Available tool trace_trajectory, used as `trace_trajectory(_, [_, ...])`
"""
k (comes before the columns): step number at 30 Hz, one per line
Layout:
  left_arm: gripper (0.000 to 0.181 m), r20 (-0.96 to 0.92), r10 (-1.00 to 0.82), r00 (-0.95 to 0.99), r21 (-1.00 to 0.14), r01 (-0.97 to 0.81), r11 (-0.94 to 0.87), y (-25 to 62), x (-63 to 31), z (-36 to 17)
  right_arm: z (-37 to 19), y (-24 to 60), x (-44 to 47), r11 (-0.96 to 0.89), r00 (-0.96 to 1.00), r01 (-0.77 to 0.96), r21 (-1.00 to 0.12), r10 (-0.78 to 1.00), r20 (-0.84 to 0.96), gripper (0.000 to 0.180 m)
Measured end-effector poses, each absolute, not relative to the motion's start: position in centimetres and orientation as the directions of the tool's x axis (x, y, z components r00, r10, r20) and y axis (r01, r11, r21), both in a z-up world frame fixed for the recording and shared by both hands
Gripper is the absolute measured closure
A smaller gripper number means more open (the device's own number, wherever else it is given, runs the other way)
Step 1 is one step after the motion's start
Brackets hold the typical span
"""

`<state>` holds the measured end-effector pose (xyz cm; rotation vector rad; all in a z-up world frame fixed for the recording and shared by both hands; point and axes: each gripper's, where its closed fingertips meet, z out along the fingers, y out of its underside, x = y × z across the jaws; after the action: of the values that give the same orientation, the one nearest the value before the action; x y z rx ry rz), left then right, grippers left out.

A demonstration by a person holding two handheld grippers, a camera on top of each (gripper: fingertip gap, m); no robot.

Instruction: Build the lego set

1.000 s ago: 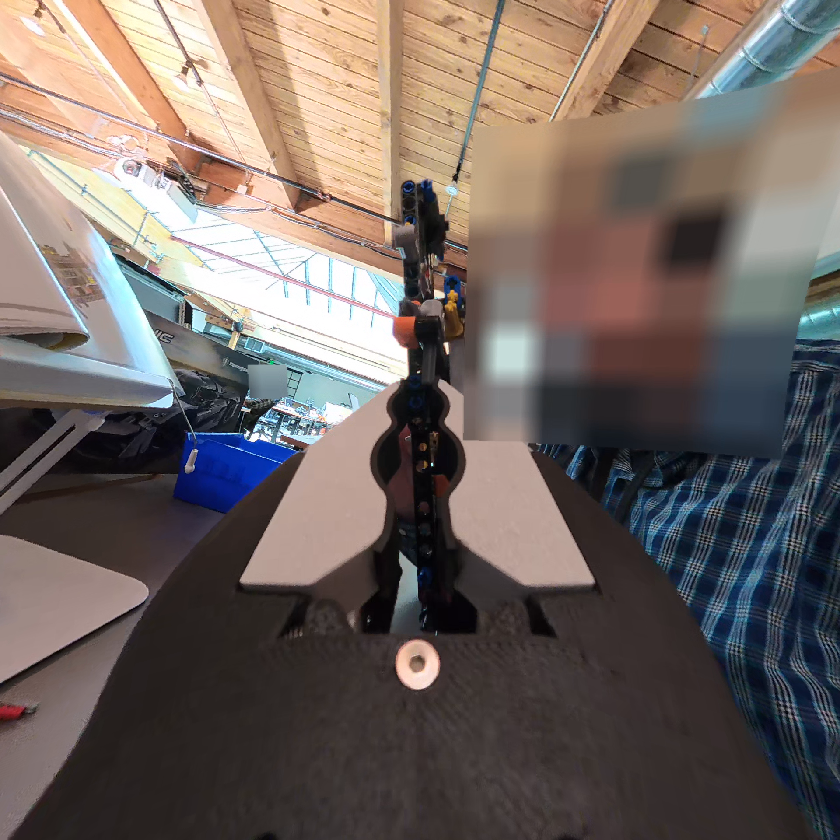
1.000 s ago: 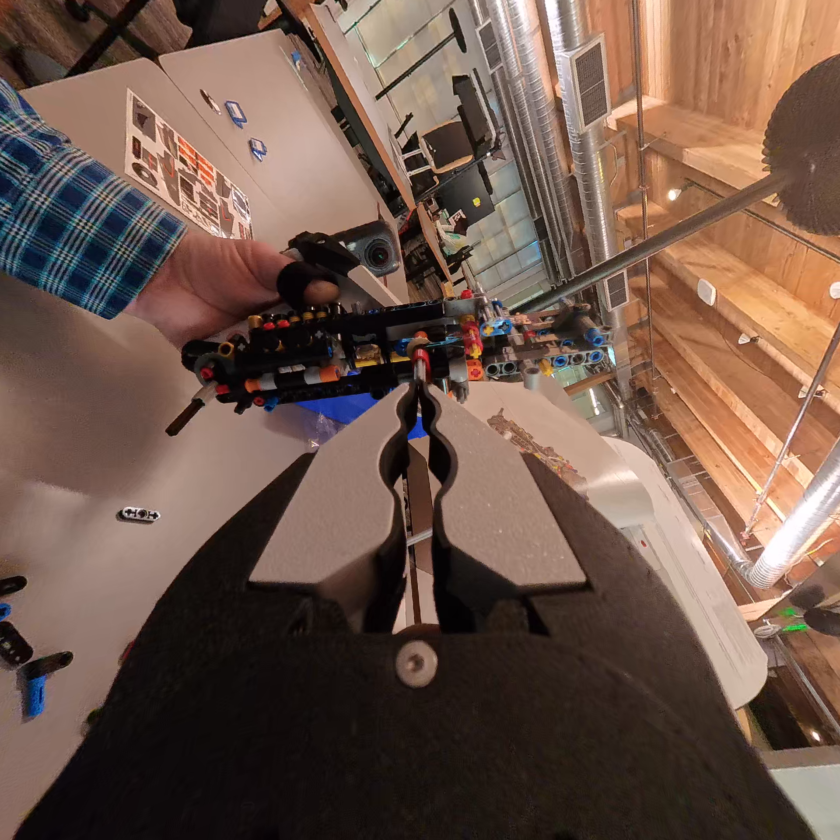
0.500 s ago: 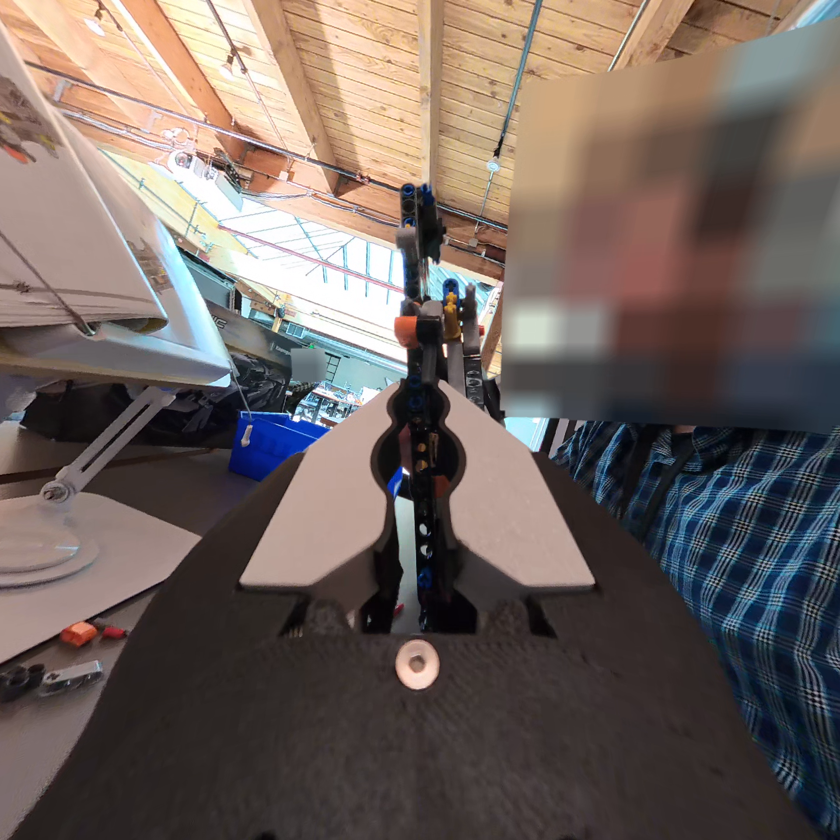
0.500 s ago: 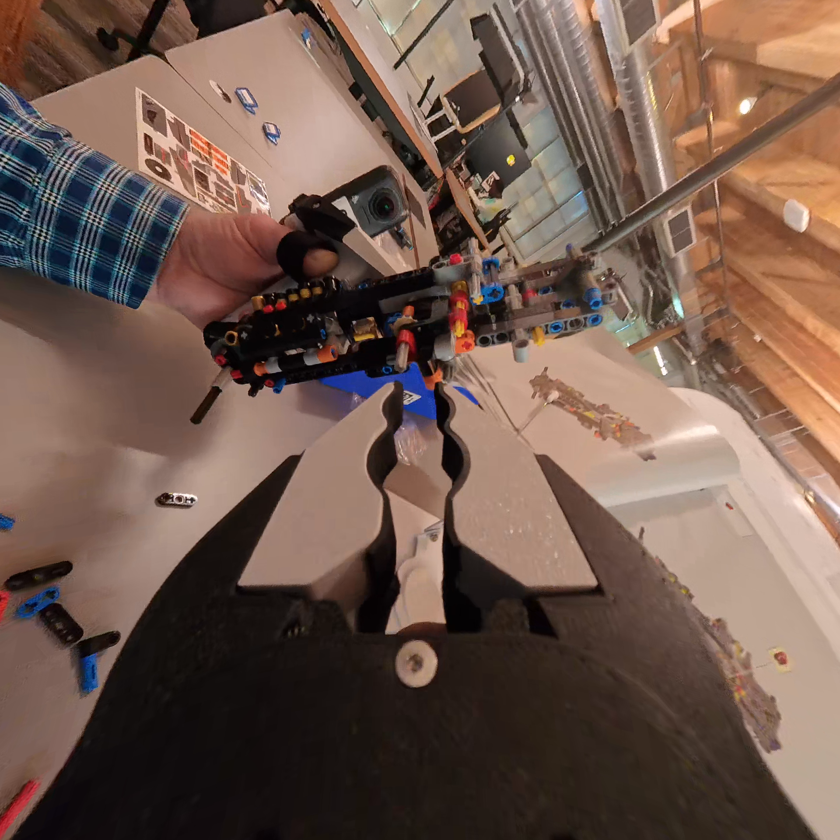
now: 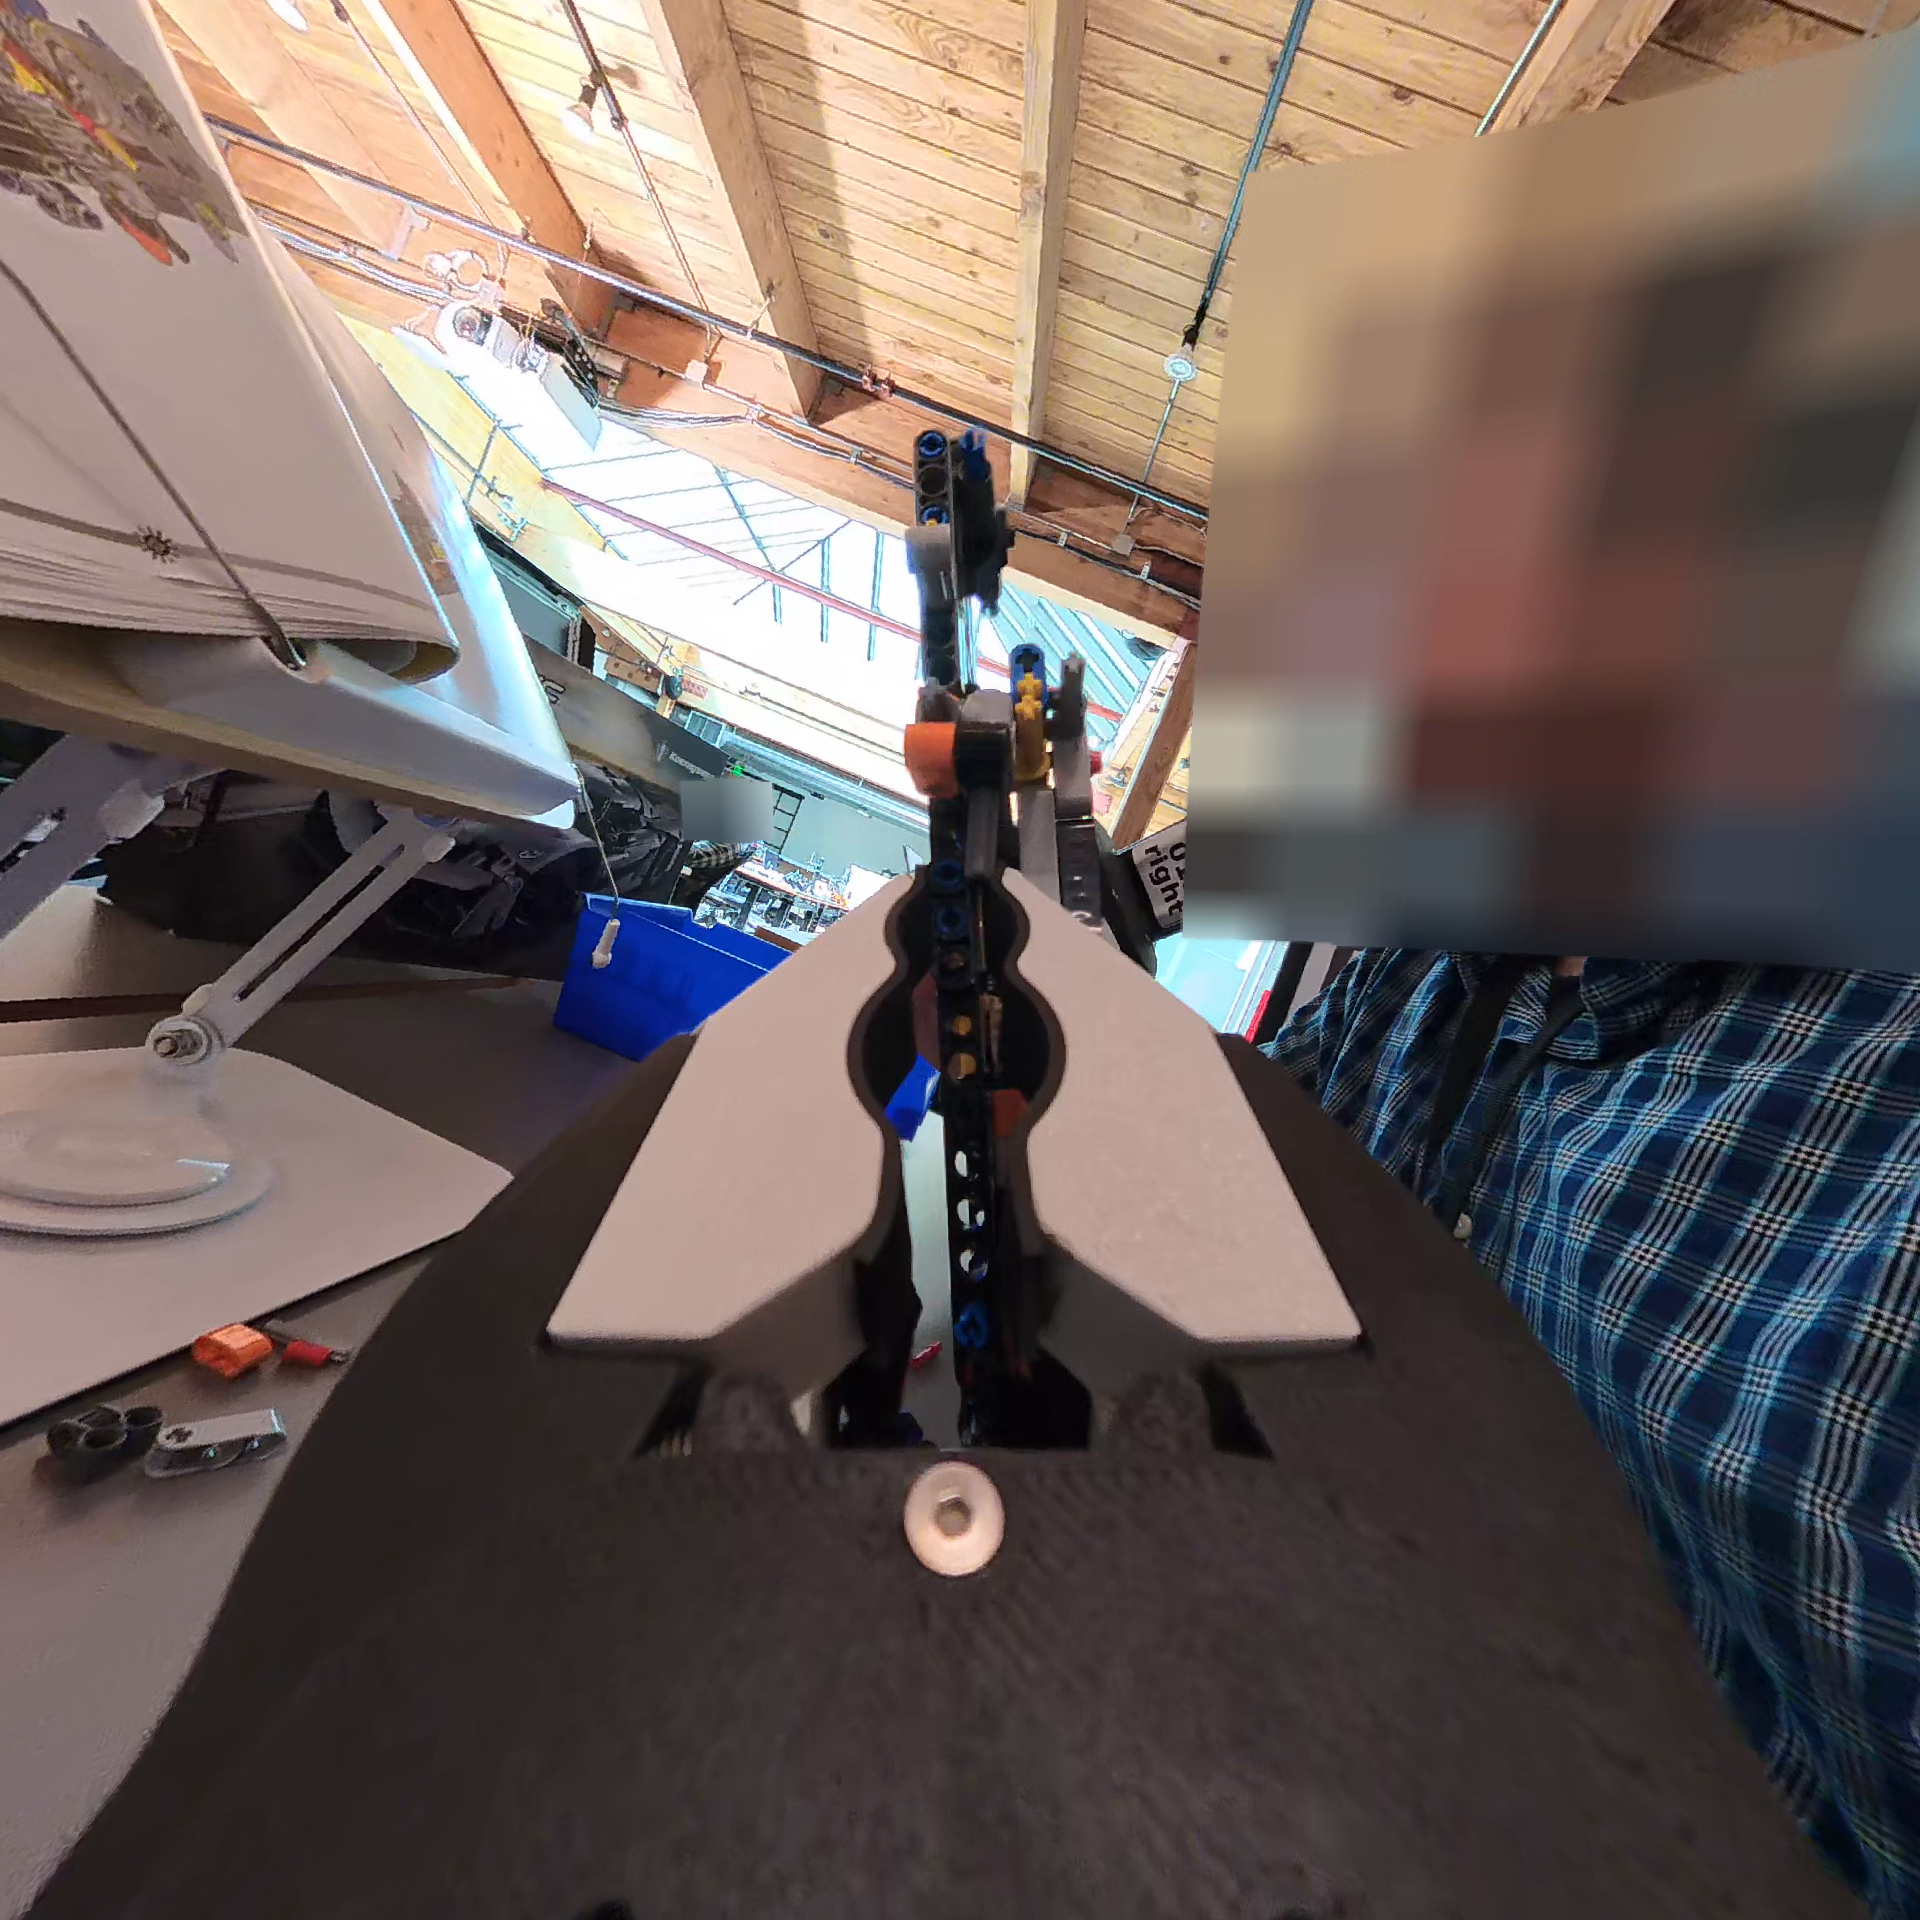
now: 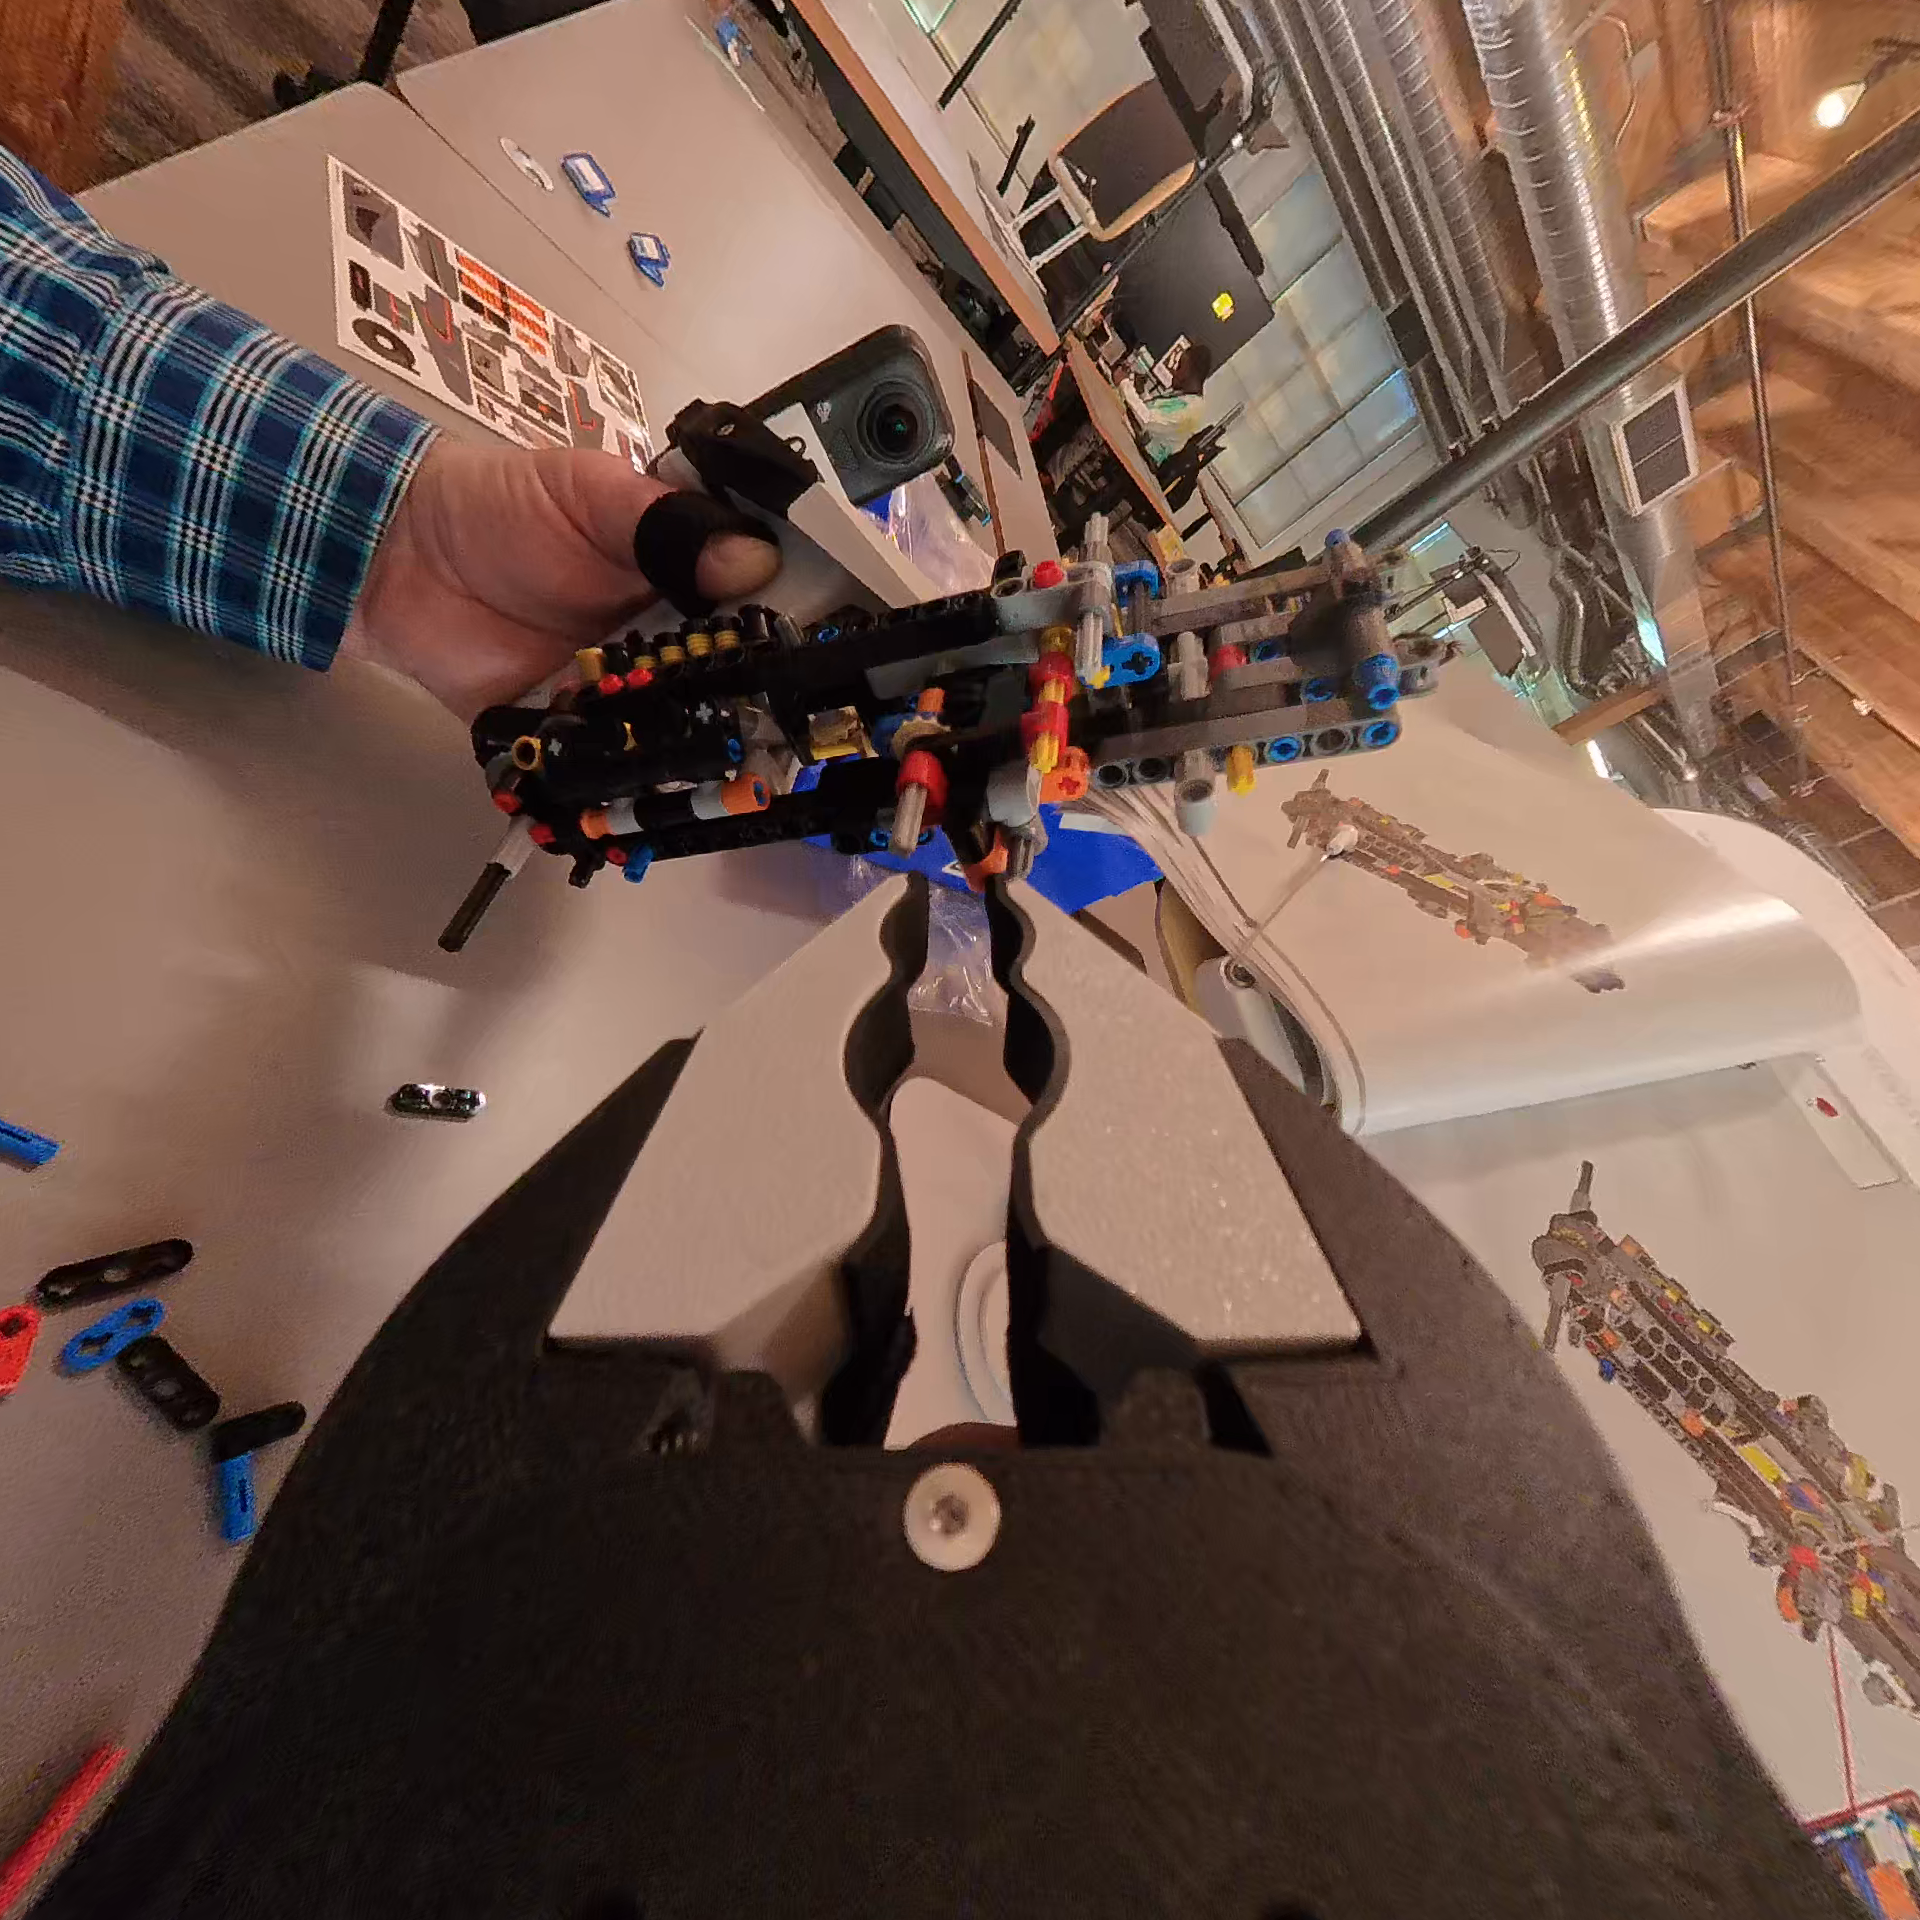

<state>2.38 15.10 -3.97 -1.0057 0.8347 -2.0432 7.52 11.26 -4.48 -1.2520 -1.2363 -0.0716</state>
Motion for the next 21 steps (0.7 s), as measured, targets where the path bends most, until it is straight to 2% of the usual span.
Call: trace_trajectory(21, [0.173, 0.405, -0.796, -0.450, -0.778, 0.288, -0.558, 15.2, 2.8, -4.3, -5.0, 12.3, 8.9, 0.332, 0.466, 0.576, -0.747, 0.618, 0.633, 0.169])
